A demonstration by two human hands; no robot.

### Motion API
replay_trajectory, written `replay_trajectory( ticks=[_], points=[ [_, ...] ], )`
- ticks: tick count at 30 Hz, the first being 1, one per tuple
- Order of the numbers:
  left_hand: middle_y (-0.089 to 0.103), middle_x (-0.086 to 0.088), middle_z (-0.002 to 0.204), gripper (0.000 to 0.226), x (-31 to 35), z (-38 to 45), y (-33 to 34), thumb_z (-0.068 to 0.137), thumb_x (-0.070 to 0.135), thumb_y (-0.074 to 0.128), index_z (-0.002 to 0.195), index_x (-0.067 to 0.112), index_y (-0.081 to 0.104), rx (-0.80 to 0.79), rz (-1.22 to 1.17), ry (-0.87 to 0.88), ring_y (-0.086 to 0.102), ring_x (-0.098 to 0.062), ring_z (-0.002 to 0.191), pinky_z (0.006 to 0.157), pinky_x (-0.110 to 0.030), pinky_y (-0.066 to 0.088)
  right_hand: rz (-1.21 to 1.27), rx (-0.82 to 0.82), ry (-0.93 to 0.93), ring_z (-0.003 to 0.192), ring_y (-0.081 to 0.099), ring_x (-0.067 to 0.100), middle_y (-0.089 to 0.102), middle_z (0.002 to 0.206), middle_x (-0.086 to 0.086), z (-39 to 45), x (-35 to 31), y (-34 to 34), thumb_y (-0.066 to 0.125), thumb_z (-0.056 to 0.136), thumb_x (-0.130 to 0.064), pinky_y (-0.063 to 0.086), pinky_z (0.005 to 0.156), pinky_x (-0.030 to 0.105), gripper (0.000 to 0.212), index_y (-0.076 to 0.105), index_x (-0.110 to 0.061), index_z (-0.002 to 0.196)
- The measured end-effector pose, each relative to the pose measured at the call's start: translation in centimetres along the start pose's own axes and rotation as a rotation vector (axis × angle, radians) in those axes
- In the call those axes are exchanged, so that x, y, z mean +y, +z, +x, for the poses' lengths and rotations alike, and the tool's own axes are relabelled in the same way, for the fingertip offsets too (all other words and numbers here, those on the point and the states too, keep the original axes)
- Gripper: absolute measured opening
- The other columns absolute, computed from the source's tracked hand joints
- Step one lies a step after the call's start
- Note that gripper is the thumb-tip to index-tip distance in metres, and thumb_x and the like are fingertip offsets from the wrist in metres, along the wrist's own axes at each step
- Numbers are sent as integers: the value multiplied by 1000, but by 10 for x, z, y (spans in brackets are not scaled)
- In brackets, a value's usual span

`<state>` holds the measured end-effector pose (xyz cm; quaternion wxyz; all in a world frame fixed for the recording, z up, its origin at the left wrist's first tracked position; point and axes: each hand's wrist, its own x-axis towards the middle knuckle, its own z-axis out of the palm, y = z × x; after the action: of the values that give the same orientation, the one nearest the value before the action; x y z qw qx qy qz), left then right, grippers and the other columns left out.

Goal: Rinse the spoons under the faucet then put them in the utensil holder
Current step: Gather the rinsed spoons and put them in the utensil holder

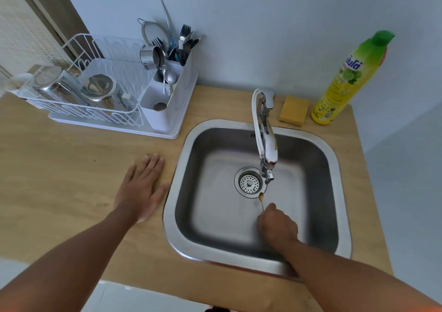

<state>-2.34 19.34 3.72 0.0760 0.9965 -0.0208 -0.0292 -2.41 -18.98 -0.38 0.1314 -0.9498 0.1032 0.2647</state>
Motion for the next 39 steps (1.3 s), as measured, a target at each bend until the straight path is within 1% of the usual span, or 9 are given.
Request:
replay_trajectory(
  ticks=[3, 6, 9, 14, 19, 24, 29, 36, 39],
  points=[
    [11, 6, 172, 75, 1, -1, -2, 100, 60, 18, 165, 23, 15, 6, -10, -6, 0, -13, 160, 129, -44, 5, 72, 84, -239, 92, 68, 36, 72, 98, 8, -14, -47, 5, 41, 98, -34, 39, 68, 38, 16, 42, -18, 97],
    [10, 6, 173, 76, 3, -1, -3, 99, 60, 17, 165, 23, 15, 0, -3, -7, 0, -14, 160, 129, -45, 6, 211, 137, -436, 85, 68, 36, 72, 85, 5, -27, -102, -11, 49, 96, -34, 49, 68, 39, 16, 49, -19, 98],
    [7, 7, 173, 76, 3, -1, -3, 99, 60, 15, 166, 24, 12, -5, 5, -13, -3, -13, 160, 129, -45, 4, 341, 223, -578, 83, 66, 38, 72, 82, 6, -31, -158, -48, 53, 96, -31, 52, 68, 41, 13, 50, -18, 98],
    [2, 8, 173, 76, 4, -1, -2, 100, 61, 10, 166, 25, 6, -13, 34, -17, -7, -13, 159, 130, -45, 2, 492, 475, -738, 79, 63, 38, 69, 82, 6, -19, -237, -133, 52, 99, -29, 49, 65, 42, 13, 54, -17, 95],
    [-4, 9, 173, 75, 2, 1, 1, 99, 62, 8, 165, 28, 0, -18, 45, -23, -12, -12, 159, 129, -44, -1, 478, 678, -829, 70, 59, 29, 67, 78, -3, -4, -292, -202, 53, 97, -33, 42, 59, 34, 13, 58, -21, 97],
    [-3, 8, 173, 73, 3, 0, 0, 101, 61, 10, 165, 28, -1, -15, 32, -17, -11, -13, 159, 130, -44, -1, 435, 557, -712, 80, 59, 30, 66, 88, -2, 13, -327, -222, 46, 98, -36, 43, 66, 34, 16, 56, -24, 95],
    [-2, 10, 173, 72, 2, 0, 1, 102, 61, 15, 165, 29, 2, -18, 12, -23, -12, -10, 158, 130, -44, -2, 363, 464, -684, 81, 58, 24, 64, 87, -5, 23, -330, -204, 45, 99, -34, 33, 57, 29, 17, 59, -25, 94],
    [3, 11, 173, 73, 3, 0, 1, 101, 59, 20, 166, 28, 8, 5, -1, -22, -7, -9, 159, 130, -44, 0, 277, 384, -655, 87, 64, 22, 70, 99, -4, 30, -326, -189, 51, 99, -33, 50, 67, 32, 19, 70, -32, 100],
    [3, 10, 173, 74, 3, -1, 0, 100, 61, 18, 166, 28, 9, -3, 5, -24, -7, -10, 159, 130, -45, 1, 245, 342, -629, 93, 66, 25, 71, 103, -1, 31, -322, -188, 49, 100, -26, 51, 73, 33, 24, 73, -30, 104]
  ],
)
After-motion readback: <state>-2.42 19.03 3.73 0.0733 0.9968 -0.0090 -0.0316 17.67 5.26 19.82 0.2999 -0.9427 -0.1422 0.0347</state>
